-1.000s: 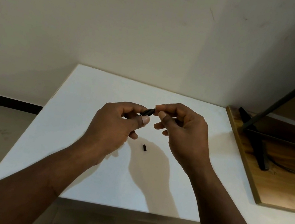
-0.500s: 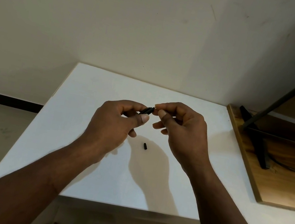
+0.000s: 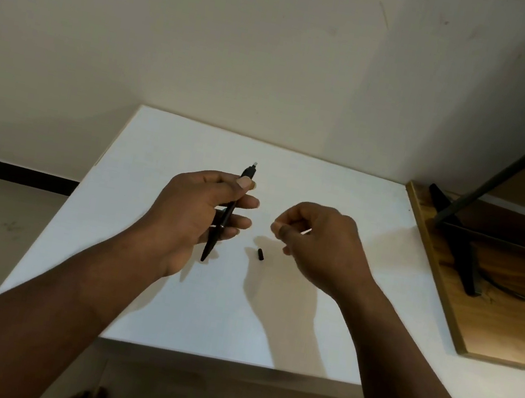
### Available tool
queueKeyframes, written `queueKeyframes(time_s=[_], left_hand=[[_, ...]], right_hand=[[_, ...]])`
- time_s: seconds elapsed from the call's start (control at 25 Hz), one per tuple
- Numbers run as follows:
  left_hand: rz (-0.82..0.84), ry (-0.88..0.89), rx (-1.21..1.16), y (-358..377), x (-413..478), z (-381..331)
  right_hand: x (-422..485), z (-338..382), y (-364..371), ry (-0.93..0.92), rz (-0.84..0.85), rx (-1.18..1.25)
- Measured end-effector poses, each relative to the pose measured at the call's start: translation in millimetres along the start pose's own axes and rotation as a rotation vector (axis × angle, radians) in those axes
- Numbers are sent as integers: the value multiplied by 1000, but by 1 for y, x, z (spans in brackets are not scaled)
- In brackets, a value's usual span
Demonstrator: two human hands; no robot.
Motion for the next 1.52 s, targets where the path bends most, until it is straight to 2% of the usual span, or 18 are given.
queueKeyframes(time_s=[0.08, 0.16, 0.4, 0.52, 0.84, 1.04, 1.52], left_hand=[[-5, -28, -47, -2, 1, 0], [-7, -44, -67, -1, 1, 1], [16, -50, -70, 1, -1, 1], [19, -48, -55, 1, 0, 2], [29, -56, -33, 2, 0, 4], [30, -44, -15, 2, 0, 3], [68, -23, 7, 5, -1, 3]], right_hand=[[-3, -4, 16, 0, 107, -210], [-5, -6, 28, 11, 149, -263], [-11, 4, 46, -103, 97, -380], [-13, 9, 54, -127, 91, -379], [-10, 4, 46, -35, 121, -298], [-16, 13, 54, -134, 129, -357], [-10, 1, 45, 6, 185, -391]])
Point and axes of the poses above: each hand's wrist, its own x-axis towards the middle knuckle, its own y-axis out of the palm, z = x × y, the point moved 6 cm from there along x, towards the middle knuckle, and after that the axes turned 5 degrees about -y, right-handed, at the moved point
